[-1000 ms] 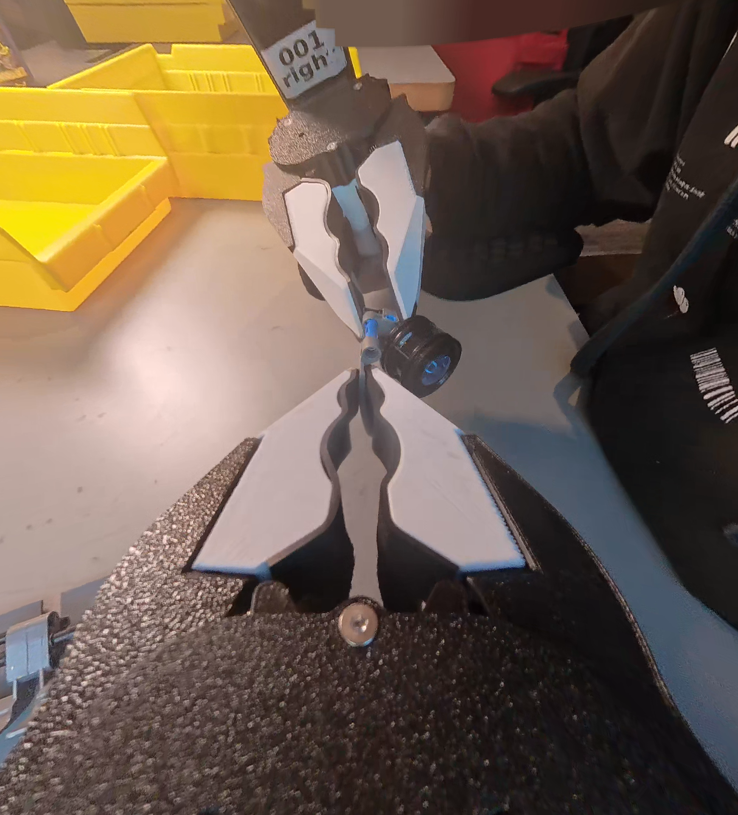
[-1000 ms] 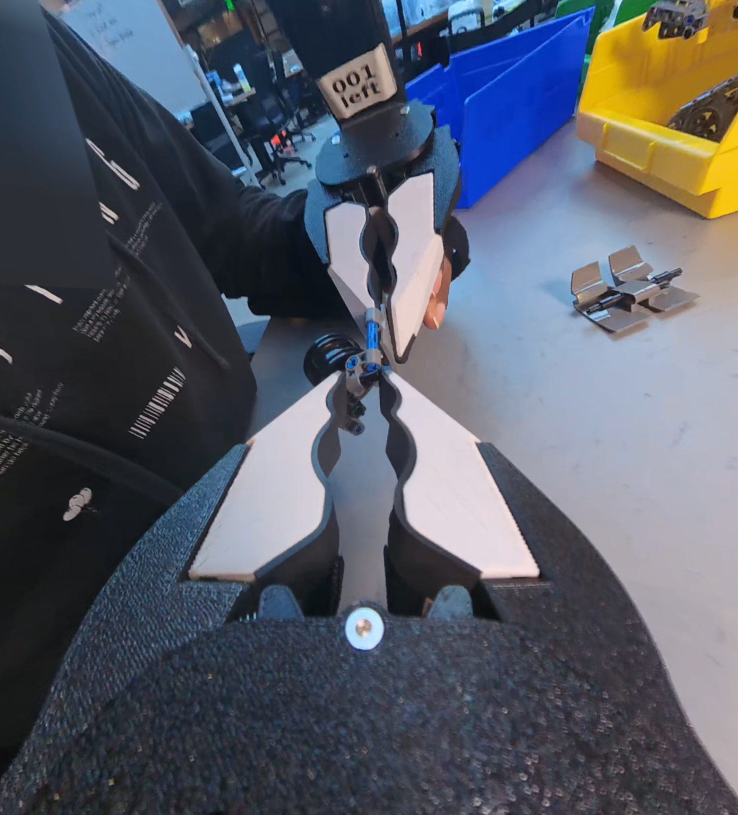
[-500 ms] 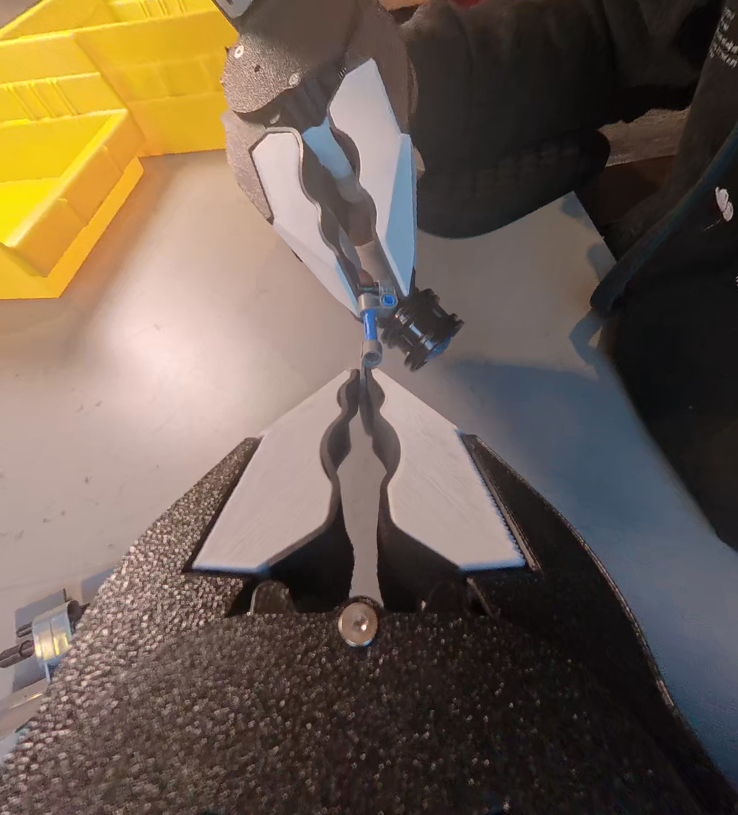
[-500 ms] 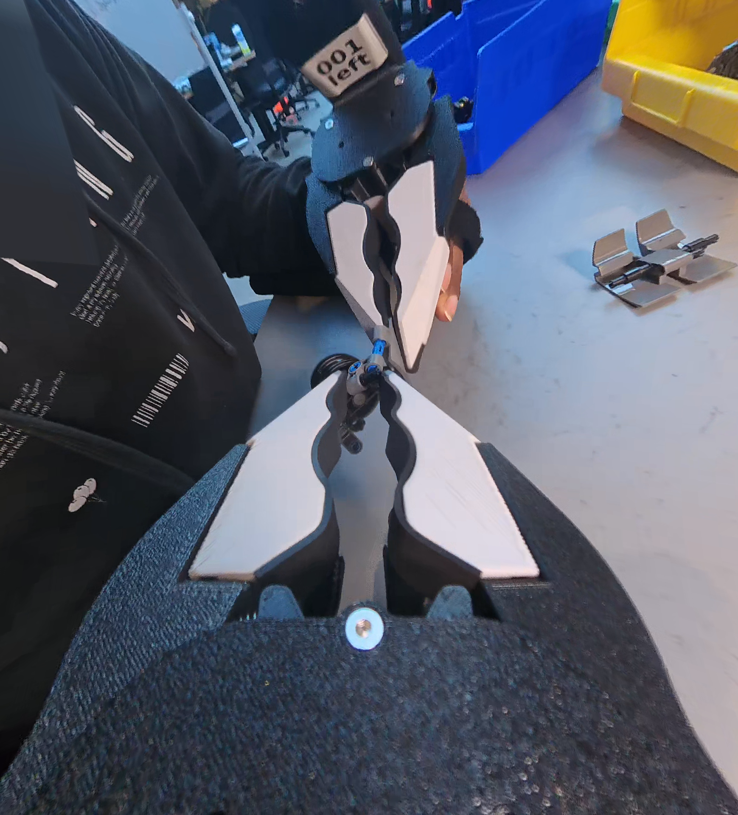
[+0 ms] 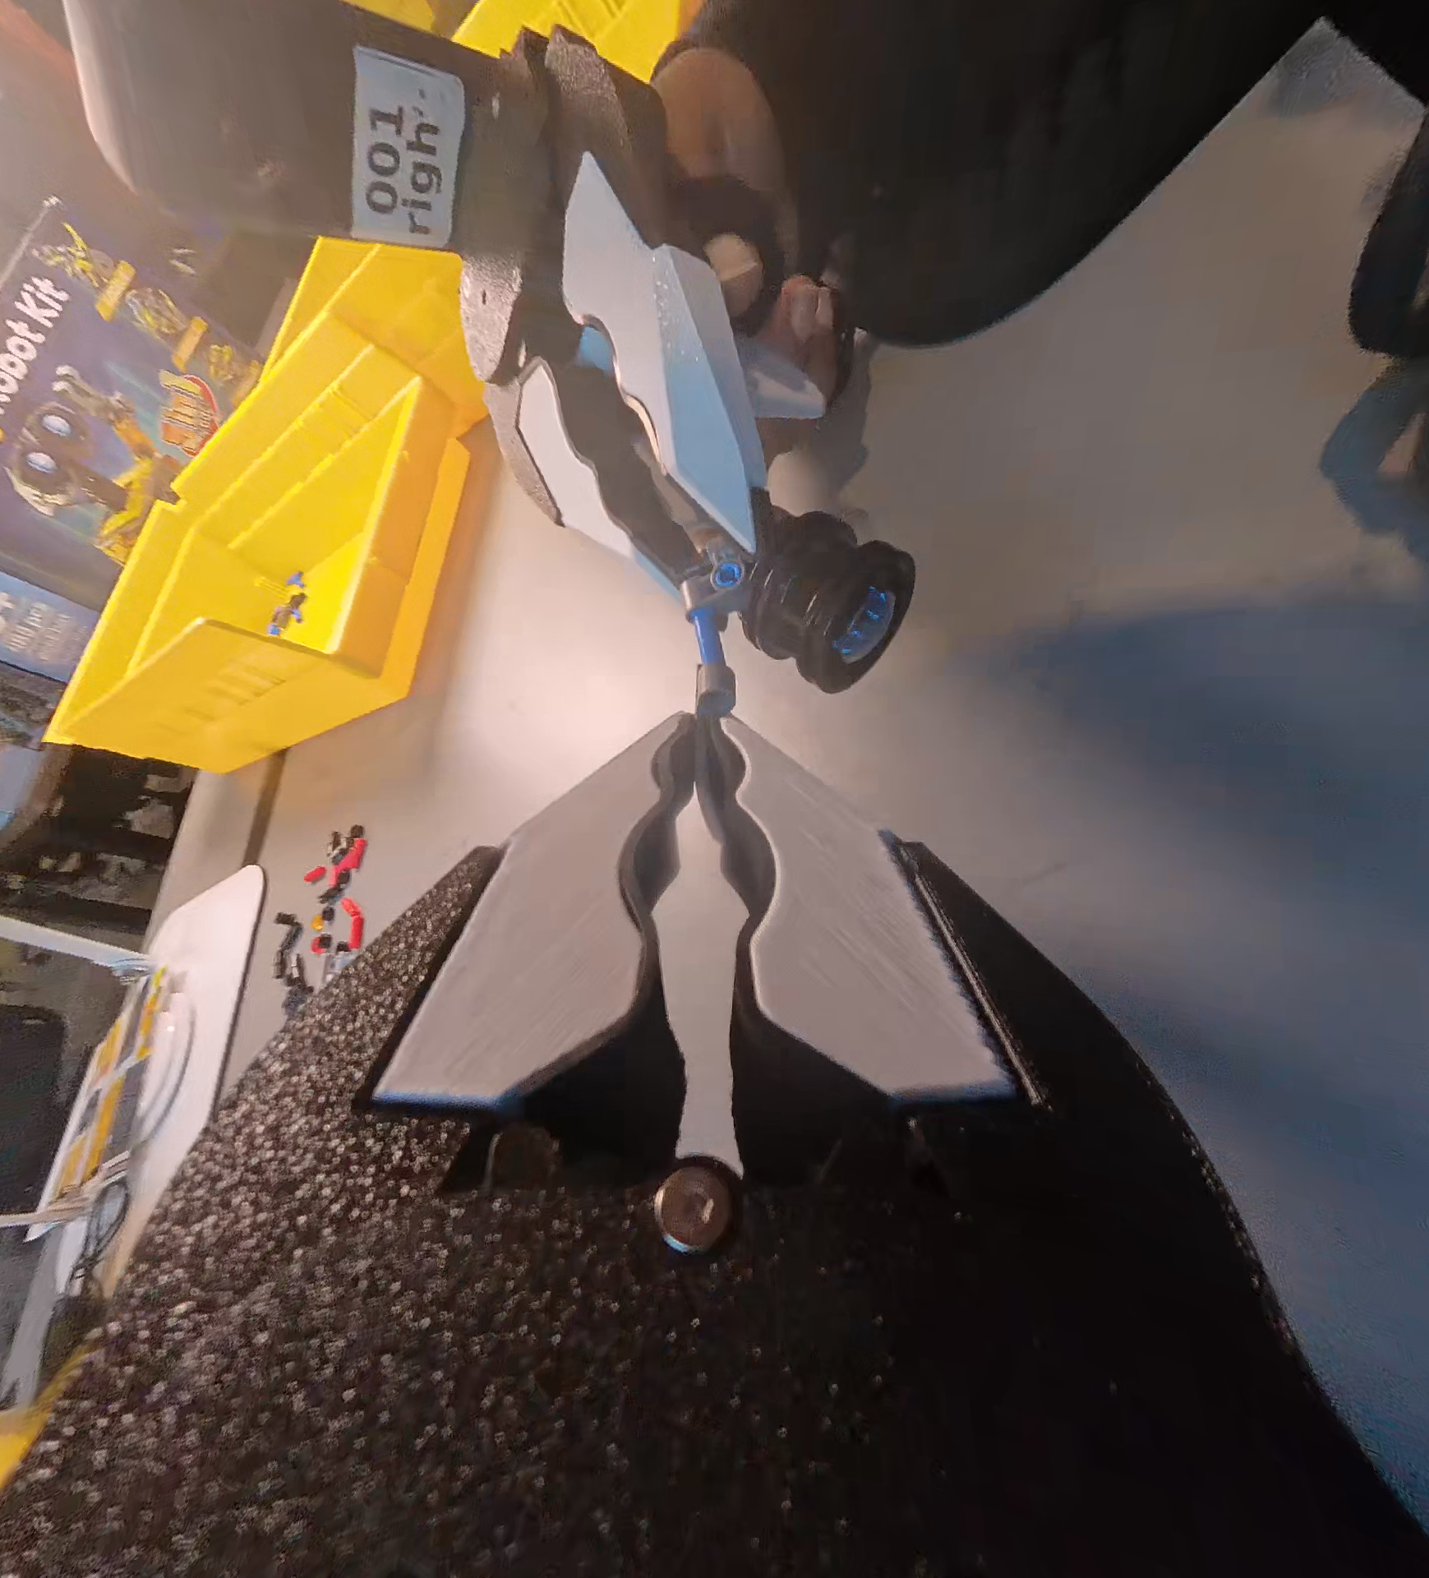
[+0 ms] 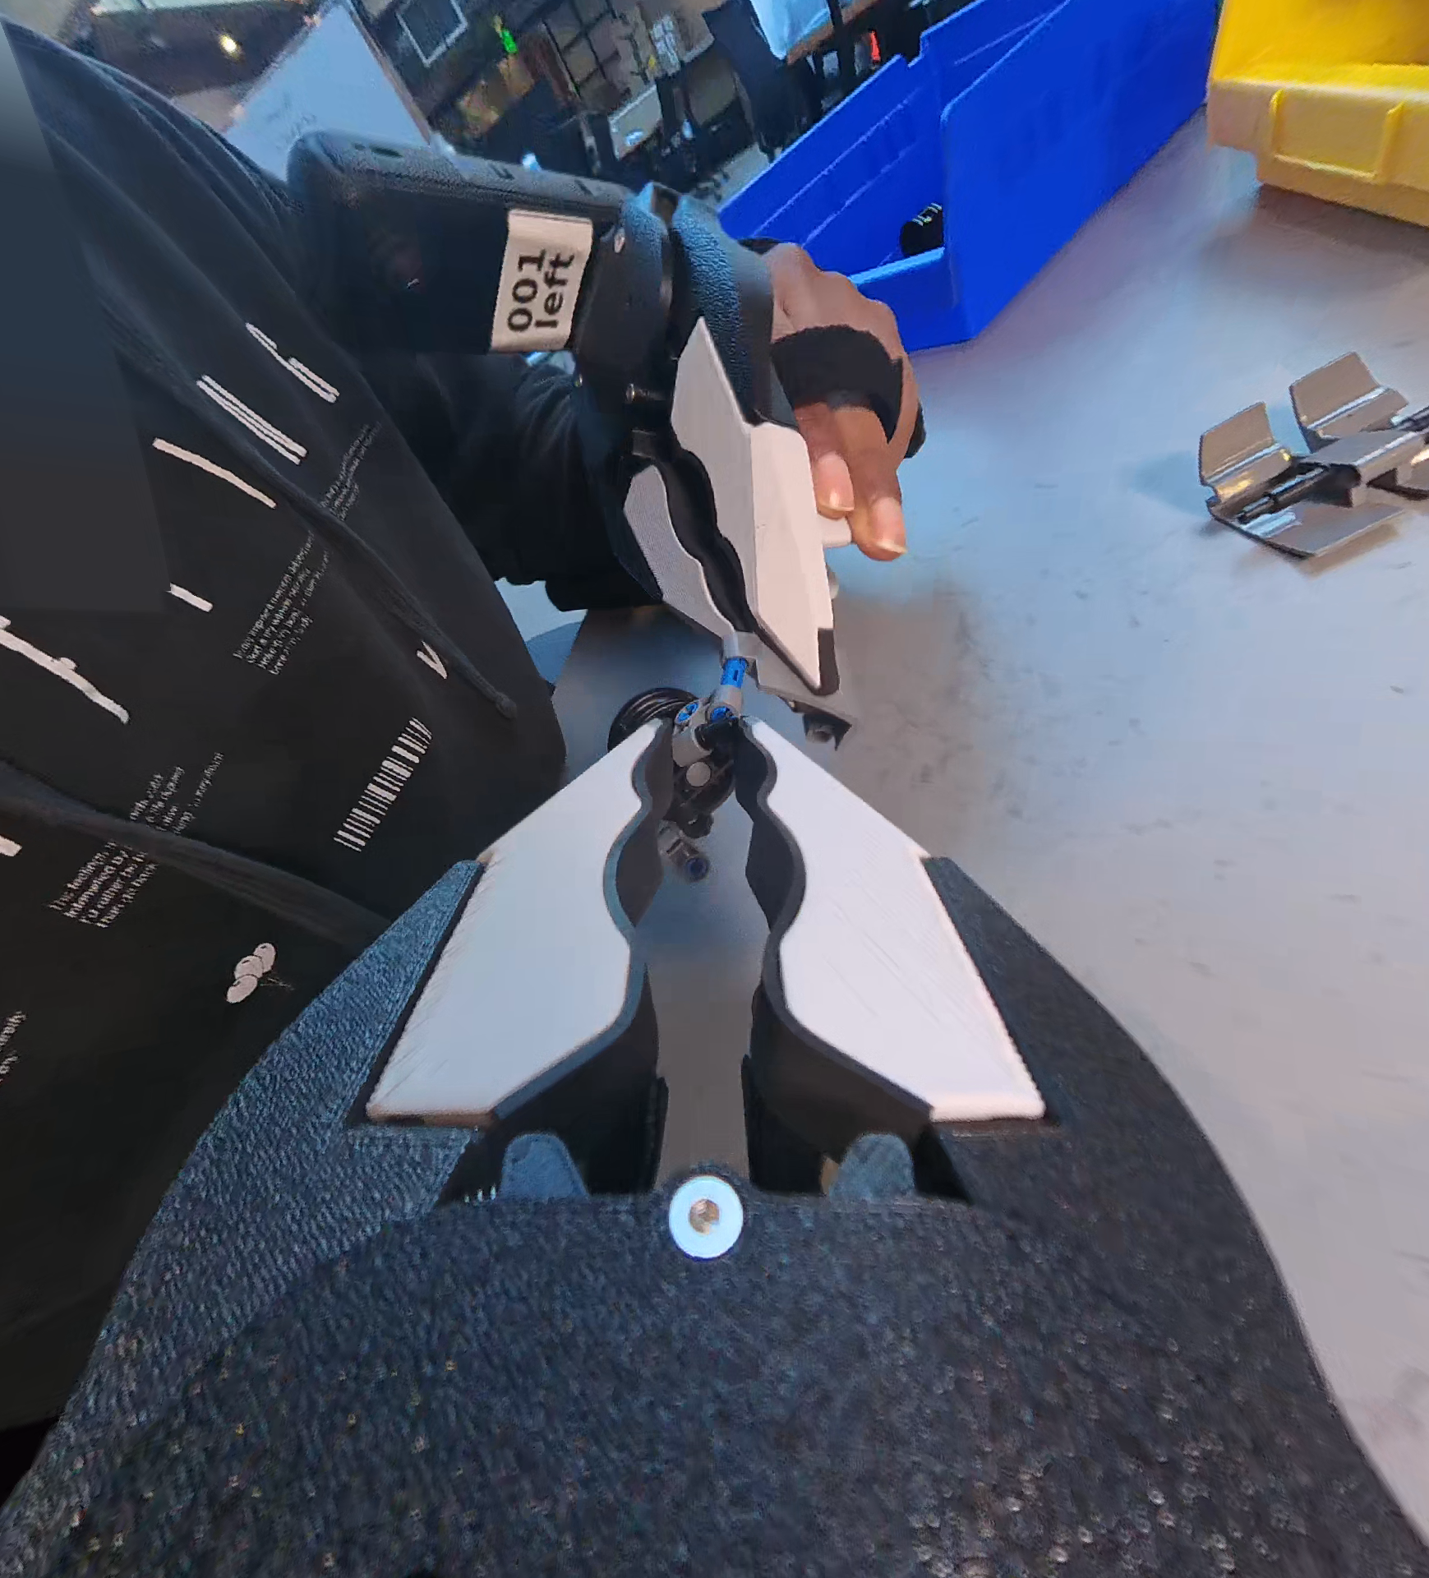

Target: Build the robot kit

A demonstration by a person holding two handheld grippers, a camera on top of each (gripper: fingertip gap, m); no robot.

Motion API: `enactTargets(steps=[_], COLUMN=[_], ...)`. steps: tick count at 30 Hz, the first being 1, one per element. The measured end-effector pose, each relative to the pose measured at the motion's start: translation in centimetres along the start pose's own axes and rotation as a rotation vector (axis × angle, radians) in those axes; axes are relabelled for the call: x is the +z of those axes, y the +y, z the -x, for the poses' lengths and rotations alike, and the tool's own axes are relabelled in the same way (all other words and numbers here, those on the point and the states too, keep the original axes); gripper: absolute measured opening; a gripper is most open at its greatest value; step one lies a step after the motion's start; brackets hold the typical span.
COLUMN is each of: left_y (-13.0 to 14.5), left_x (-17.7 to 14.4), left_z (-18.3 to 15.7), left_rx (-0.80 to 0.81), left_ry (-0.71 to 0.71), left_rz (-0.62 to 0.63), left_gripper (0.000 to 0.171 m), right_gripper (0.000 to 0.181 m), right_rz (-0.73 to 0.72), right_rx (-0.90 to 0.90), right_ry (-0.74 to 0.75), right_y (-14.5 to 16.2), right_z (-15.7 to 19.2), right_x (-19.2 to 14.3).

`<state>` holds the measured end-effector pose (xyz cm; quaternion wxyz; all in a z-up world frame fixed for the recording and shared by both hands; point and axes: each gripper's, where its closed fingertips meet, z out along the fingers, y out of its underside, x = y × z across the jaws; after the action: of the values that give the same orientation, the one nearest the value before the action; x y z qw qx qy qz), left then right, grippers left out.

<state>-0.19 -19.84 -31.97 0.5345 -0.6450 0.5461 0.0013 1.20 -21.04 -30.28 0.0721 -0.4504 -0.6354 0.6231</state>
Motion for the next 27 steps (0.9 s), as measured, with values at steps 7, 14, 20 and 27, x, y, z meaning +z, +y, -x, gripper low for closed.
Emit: enactTargets(steps=[7, 14, 20, 27], left_y=[-2.8, -4.0, -2.3, 0.5], left_x=[-1.0, -1.2, -0.8, -0.5], left_z=[1.2, 1.1, 1.0, 1.3], left_rx=[-0.001, 0.105, 0.109, -0.258], left_ry=[-0.097, -0.151, -0.122, 0.024], left_rz=[-0.149, -0.163, -0.078, -0.055], left_gripper=[0.000, 0.000, 0.000, 0.001], right_gripper=[0.012, 0.012, 0.012, 0.013], right_rz=[-0.136, -0.068, -0.021, 0.129], right_rx=[0.129, 0.125, 0.069, -0.098], right_ry=[-0.190, -0.242, -0.098, 0.176], right_y=[-1.5, -0.4, -0.2, 1.2], right_z=[1.8, 2.8, 1.2, -1.8], right_x=[-0.6, 1.2, 0.5, 0.0])
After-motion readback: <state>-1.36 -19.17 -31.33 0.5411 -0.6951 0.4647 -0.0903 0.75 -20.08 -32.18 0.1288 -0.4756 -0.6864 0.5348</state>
